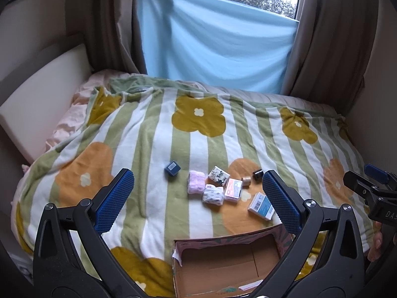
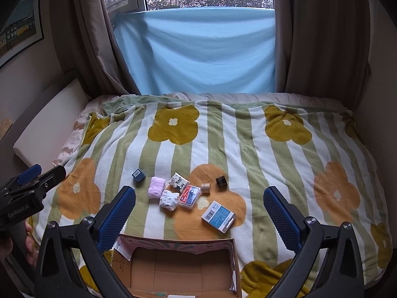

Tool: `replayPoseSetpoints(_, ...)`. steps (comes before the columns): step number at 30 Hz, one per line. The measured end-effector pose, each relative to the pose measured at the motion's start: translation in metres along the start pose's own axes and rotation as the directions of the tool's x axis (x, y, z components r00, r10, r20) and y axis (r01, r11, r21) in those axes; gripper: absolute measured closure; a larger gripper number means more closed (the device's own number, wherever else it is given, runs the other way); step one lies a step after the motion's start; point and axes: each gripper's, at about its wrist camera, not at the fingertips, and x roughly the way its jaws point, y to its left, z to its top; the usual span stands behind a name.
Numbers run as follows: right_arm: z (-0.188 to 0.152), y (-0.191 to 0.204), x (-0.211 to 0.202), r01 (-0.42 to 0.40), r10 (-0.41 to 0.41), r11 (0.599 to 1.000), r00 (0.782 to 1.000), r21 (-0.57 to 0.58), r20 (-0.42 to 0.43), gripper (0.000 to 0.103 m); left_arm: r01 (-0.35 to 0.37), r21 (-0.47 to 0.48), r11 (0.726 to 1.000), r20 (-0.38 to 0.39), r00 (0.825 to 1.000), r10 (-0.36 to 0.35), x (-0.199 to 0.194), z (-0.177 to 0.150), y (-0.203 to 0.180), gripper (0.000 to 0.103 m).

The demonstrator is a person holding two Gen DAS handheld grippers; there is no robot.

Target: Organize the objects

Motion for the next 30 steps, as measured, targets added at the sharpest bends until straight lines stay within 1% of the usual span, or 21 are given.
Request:
replayPoseSetpoints(2, 0.003, -0.003, 0.001, 0.000, 0.000, 1.000, 1.000, 0.003, 0.004, 0.001, 0.010, -0.001, 1.000, -0.006, 1.000, -0.010, 0.002, 0.003, 0.002, 0.000)
replayPoseSetpoints(6, 0.010, -0.005, 0.006, 0.007, -0.007, 1.000, 1.000, -0.011, -0.001, 0.001, 0.011, 0.025, 1.000, -0.021, 1.000, -0.010, 0.011, 0.008, 0.001, 0.000)
replayPoseSetpoints(13, 0.016, -0.006, 0.036, 0.015, -0.017, 0.999, 0.998, -0.035, -0.057, 0.001, 0.031, 0.064, 0.997, -0.099, 0.995, -0.024, 0.046, 0.009, 0.000, 0.000)
replayPoseSetpoints(17, 0.016, -0.006, 0.059, 0.013, -0.015, 1.000, 0.995, -0.023, -0.101, 0.001, 0.042, 0.068, 0.997, -0.155, 0.987, -0.031, 0.076, 0.008, 0.003, 0.000)
replayPoseSetpoints(23, 0.017, -0.003, 0.102, 0.013, -0.013, 1.000, 0.986, 0.000, -0.164, 0.001, 0.059, 0.053, 0.997, -0.230, 0.972, -0.045, 0.131, 0.008, 0.013, 0.000)
replayPoseSetpoints(30, 0.010, 0.001, 0.166, 0.025, -0.011, 0.998, 0.967, 0.054, -0.253, 0.001, 0.067, 0.086, 0.994, -0.302, 0.952, -0.038, 0.200, 0.002, 0.020, 0.000)
